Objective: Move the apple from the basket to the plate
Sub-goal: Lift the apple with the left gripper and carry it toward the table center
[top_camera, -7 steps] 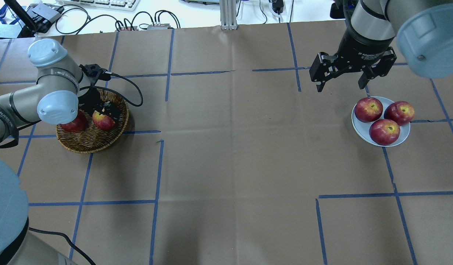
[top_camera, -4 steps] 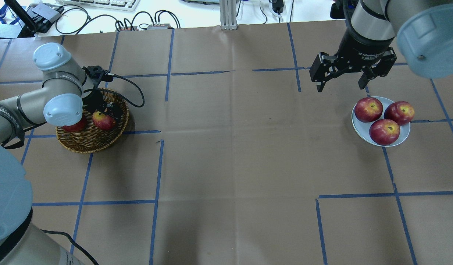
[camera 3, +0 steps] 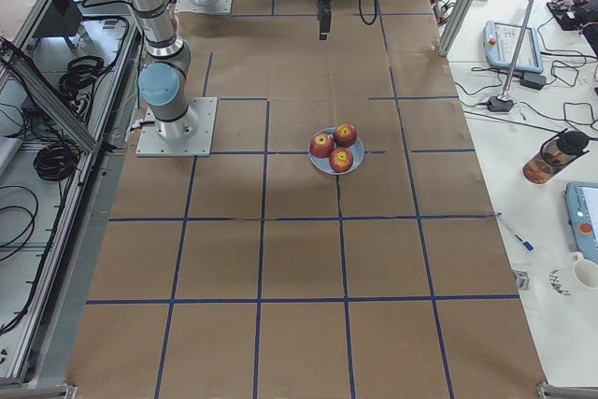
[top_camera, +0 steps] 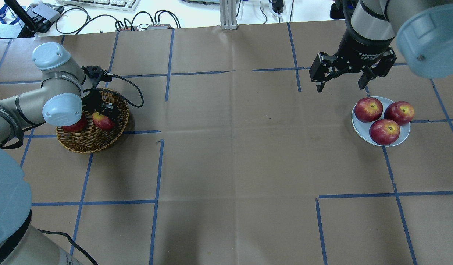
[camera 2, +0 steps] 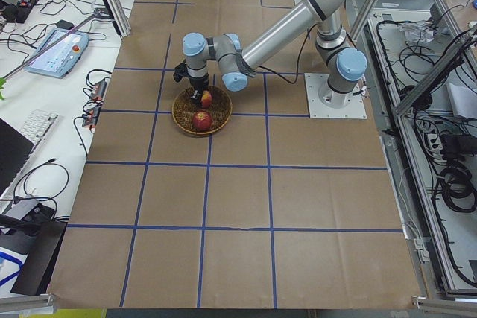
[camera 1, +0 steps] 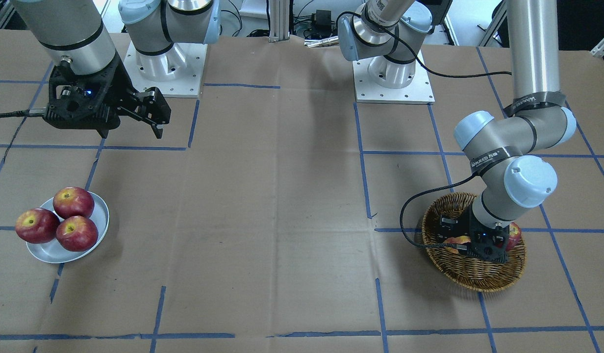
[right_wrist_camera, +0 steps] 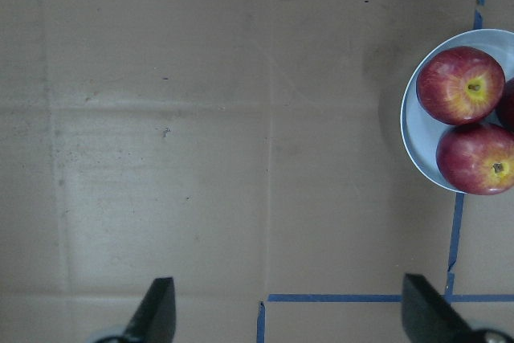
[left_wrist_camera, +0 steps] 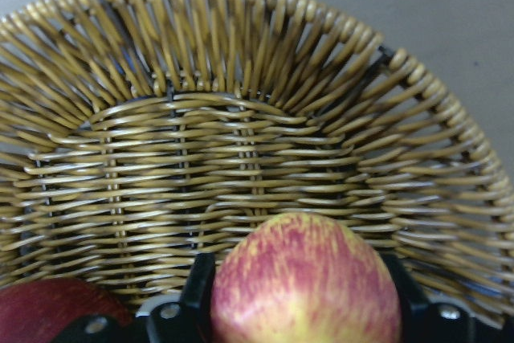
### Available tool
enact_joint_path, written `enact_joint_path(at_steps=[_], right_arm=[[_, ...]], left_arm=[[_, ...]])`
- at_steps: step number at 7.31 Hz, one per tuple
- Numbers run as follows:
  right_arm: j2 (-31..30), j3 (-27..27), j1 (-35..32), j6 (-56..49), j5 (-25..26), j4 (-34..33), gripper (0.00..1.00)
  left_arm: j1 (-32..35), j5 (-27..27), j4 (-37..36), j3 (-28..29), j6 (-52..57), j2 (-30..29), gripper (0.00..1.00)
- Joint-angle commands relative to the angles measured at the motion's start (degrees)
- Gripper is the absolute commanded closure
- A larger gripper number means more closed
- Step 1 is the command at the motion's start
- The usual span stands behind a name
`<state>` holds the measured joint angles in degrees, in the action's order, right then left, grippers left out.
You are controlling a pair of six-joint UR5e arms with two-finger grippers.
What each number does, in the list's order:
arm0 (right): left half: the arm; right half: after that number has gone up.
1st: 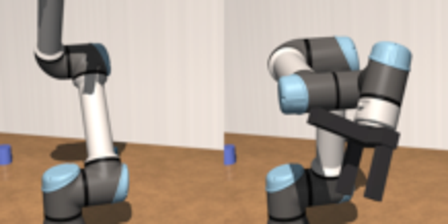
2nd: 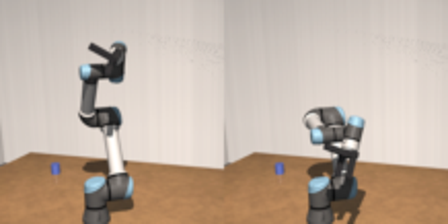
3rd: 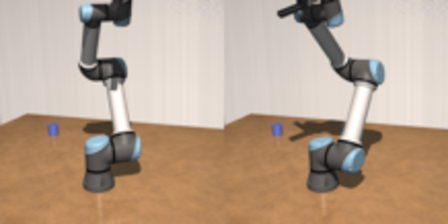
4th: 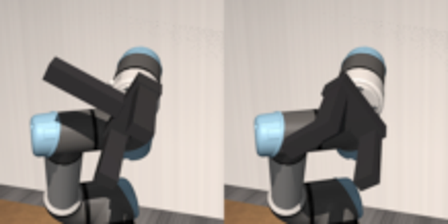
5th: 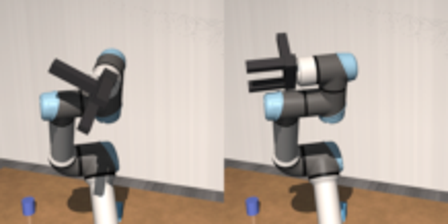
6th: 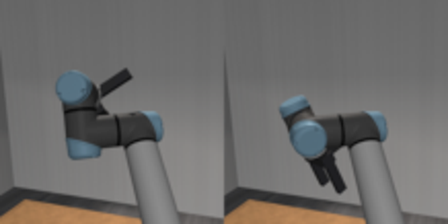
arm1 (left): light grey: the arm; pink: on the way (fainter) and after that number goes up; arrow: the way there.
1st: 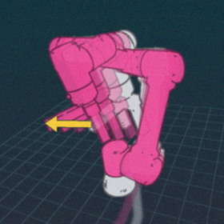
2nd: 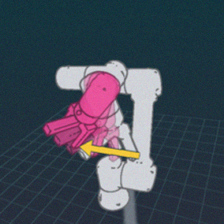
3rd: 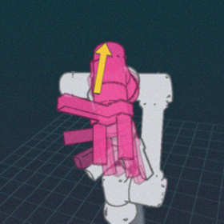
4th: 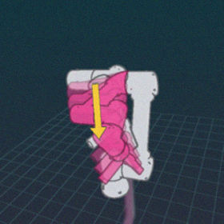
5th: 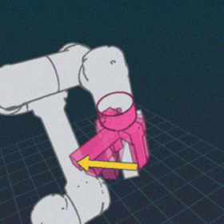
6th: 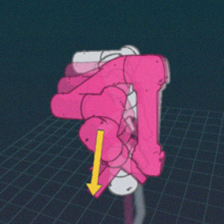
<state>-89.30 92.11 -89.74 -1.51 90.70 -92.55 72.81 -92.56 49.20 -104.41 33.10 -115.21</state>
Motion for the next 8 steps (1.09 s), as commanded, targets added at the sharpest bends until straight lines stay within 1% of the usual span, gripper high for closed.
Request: enact_joint_path(at_steps=[1, 2, 3, 6, 8], right_arm=[[0.00, 0.00, 0.09, 0.02, 0.00, 0.00, 0.00], [0.00, 0.00, 0.00, 0.02, 0.00, 0.00, 0.00], [0.00, -0.09, 0.00, 0.02, 0.00, 0.00, 0.00], [0.00, 0.00, 0.09, -0.07, 0.00, 0.00, 0.00], [0.00, -0.09, 0.09, 0.02, 0.00, 0.00, 0.00]], left_arm=[[0.83, 0.01, 3.16, 0.08, -2.84, 3.73, 0.33], [2.58, 0.36, 7.10, 0.95, -7.82, 6.28, 0.33], [6.34, 0.19, 8.53, 2.09, -10.75, 7.09, 0.33], [18.47, 0.01, 8.81, 3.33, -25.93, 6.49, 0.32], [24.81, 0.27, 8.64, 3.77, -35.34, 5.44, 0.32]])
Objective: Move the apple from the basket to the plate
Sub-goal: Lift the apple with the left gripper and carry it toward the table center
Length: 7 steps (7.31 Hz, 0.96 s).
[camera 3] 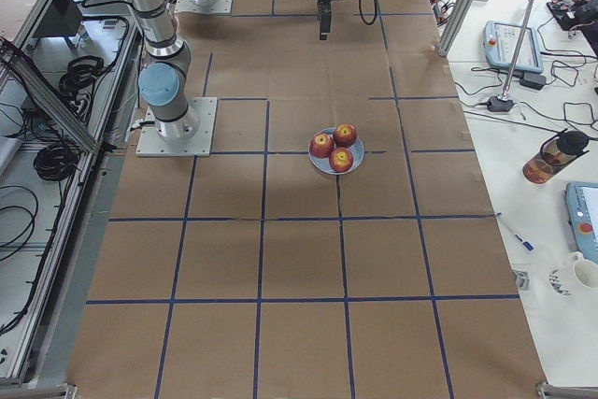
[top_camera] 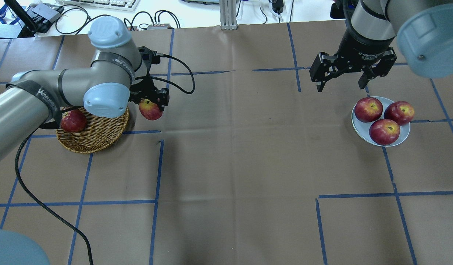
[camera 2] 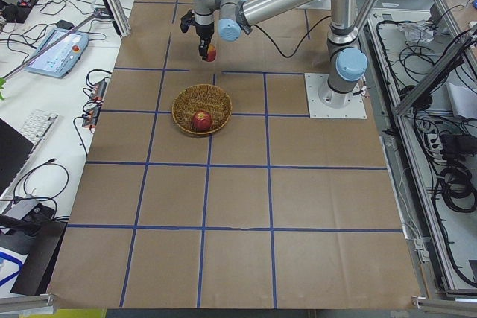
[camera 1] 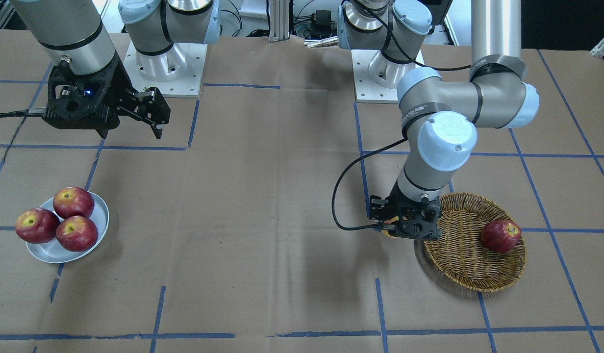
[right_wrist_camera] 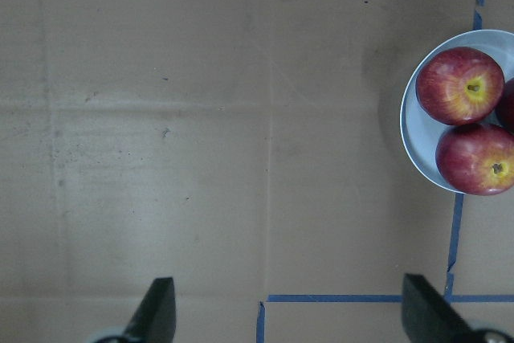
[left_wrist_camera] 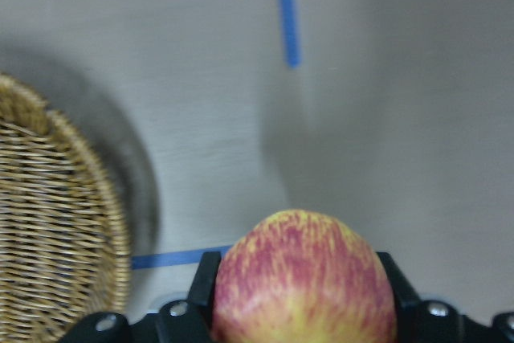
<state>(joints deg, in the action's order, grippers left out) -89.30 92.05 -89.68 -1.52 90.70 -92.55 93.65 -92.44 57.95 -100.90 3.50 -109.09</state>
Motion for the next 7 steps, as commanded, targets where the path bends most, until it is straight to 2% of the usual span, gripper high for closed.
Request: enact_joint_path(at_steps=[1, 5, 7], right_arm=[[0.00, 0.06, -0.05, 0.03, 0.00, 0.00, 0.00], [0.00, 0.06, -0.05, 0.03, 0.00, 0.00, 0.00], [0.00, 0.06, 0.03, 0.03, 0.00, 0.00, 0.00]], left_arm=[[6.34, 0.16, -0.73, 0.26, -8.13, -2.51, 0.32], [12.06, 0.34, -6.34, 0.78, -15.43, -7.61, 0.31], [15.58, 0.77, -6.54, 4.37, -19.73, -10.08, 0.30]])
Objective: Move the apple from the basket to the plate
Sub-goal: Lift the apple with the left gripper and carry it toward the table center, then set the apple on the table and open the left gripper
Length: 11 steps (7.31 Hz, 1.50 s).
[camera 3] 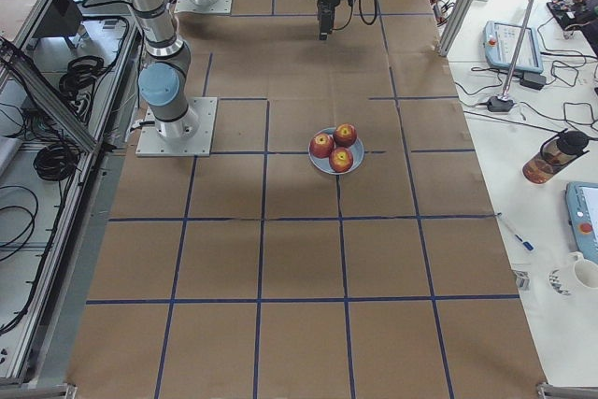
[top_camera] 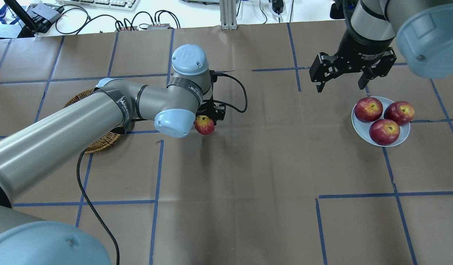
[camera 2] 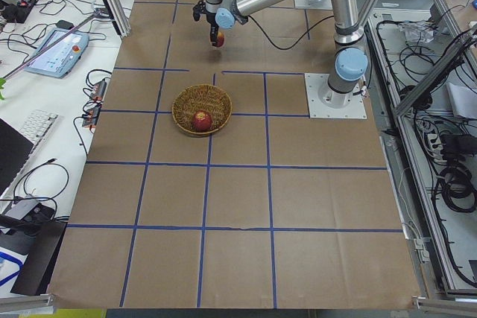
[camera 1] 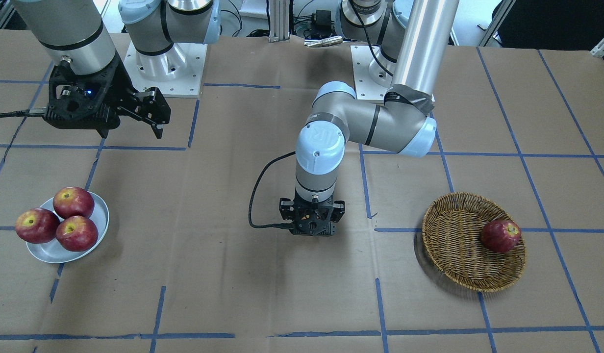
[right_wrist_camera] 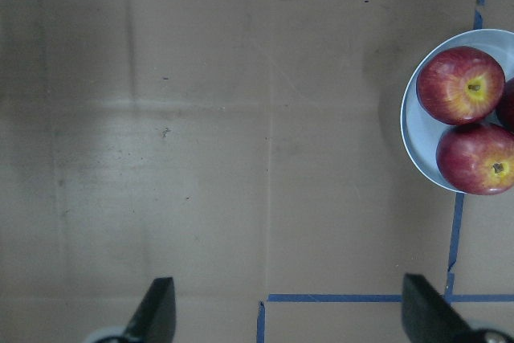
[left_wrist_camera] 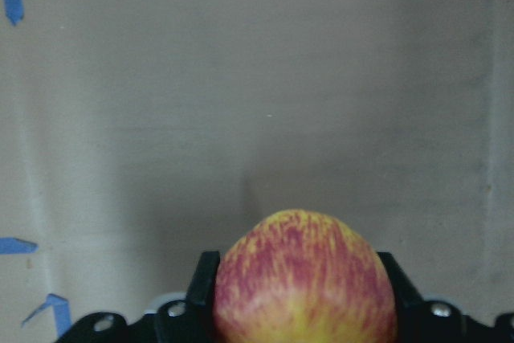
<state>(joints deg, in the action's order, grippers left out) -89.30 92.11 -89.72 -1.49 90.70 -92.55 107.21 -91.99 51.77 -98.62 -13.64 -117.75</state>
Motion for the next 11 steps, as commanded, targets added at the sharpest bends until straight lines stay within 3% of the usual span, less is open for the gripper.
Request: enact_joint_path(at_steps=[1, 6, 8, 9, 11], right_arm=[[0.00, 0.00, 0.08, 0.00, 0.00, 0.00, 0.00], [0.00, -0.09, -0.01, 0.00, 0.00, 0.00, 0.00], [0.00, -0.09, -0.01, 0.00, 0.00, 0.00, 0.00], [0.00, -0.09, -0.01, 0.00, 0.09, 0.00, 0.00], [0.00, -0.17, 0.07, 0.00, 0.09, 0.00, 0.00]], left_arm=[[3.60, 0.58, -0.44, 3.33, -4.97, -3.87, 0.30], [5.81, 0.50, -0.44, 7.12, -7.72, -6.97, 0.28], [5.73, 0.24, -0.09, 7.73, -7.64, -5.49, 0.02], [5.55, 0.15, 2.26, 9.22, -7.29, -3.82, 0.01], [3.28, -0.46, 15.76, 13.44, -2.23, 4.07, 0.01]])
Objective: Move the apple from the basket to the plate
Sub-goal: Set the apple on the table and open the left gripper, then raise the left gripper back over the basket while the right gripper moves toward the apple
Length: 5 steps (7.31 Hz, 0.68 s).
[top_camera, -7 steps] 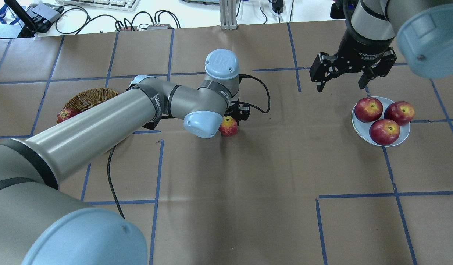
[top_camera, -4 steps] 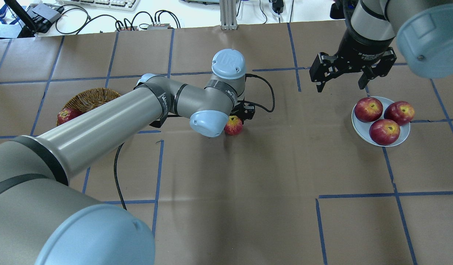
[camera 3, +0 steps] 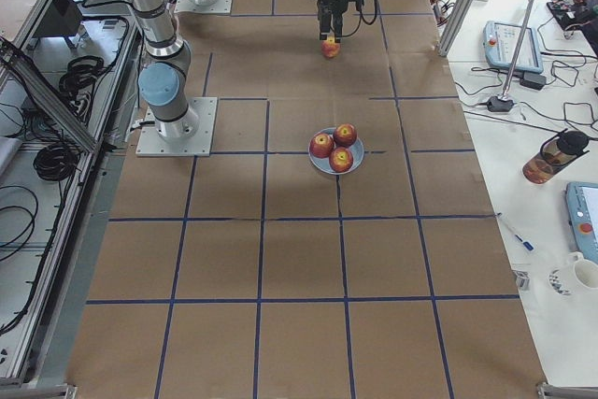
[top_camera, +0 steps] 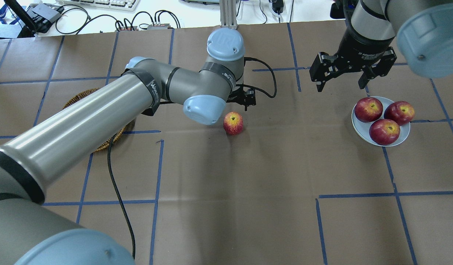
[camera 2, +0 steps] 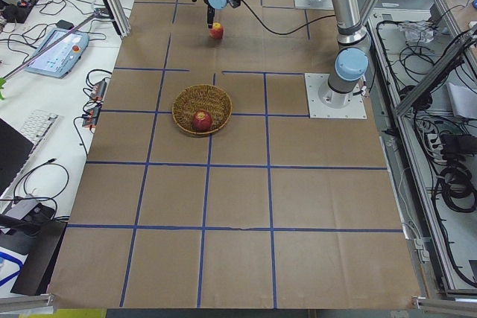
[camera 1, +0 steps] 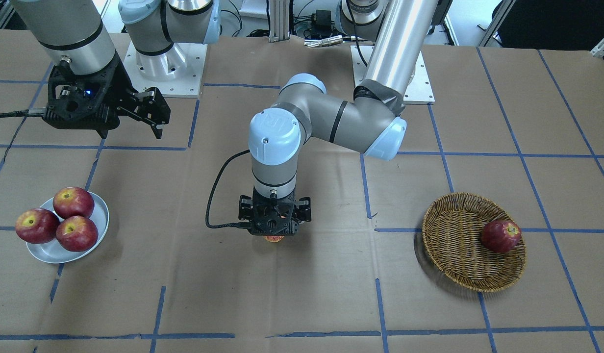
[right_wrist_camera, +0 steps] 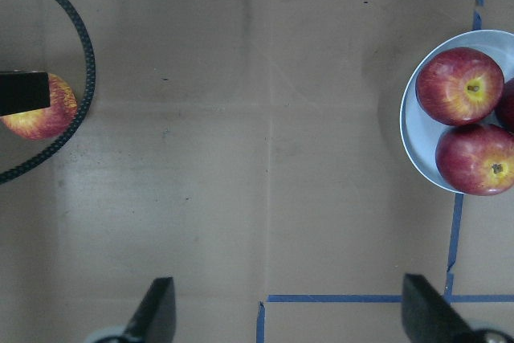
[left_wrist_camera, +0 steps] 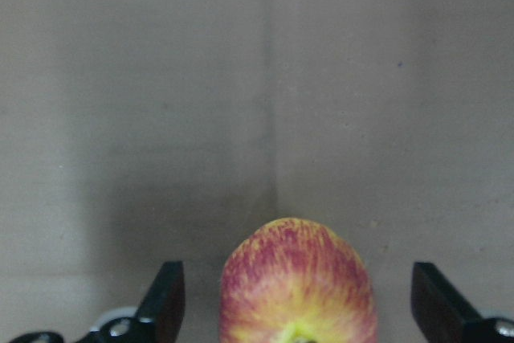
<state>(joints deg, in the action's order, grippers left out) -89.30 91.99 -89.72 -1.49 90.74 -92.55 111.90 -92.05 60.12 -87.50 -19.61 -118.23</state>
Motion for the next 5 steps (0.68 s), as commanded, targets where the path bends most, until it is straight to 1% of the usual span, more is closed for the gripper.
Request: enact_joint_path(at_steps=[1, 3, 4, 5], right_arm=[[0.00, 0.03, 0.07, 0.00, 0.05, 0.00, 0.00], [0.00, -0.06, -0.02, 0.08, 0.22, -0.08, 0.00], [0.00, 0.20, -0.02, 0.09, 2.23, -0.17, 0.00], [0.44, 0.03, -0.45, 1.04, 3.03, -0.17, 0.00]], left_arm=[[-3.86, -0.24, 9.90, 1.56, 5.97, 8.58, 0.01], [-8.42, -0.41, 19.37, 0.93, 12.46, 16.58, 0.01], [-10.37, -0.41, 22.73, 0.93, 14.14, 19.41, 0.01], [-11.95, -0.50, 25.63, 0.93, 16.68, 22.05, 0.01]])
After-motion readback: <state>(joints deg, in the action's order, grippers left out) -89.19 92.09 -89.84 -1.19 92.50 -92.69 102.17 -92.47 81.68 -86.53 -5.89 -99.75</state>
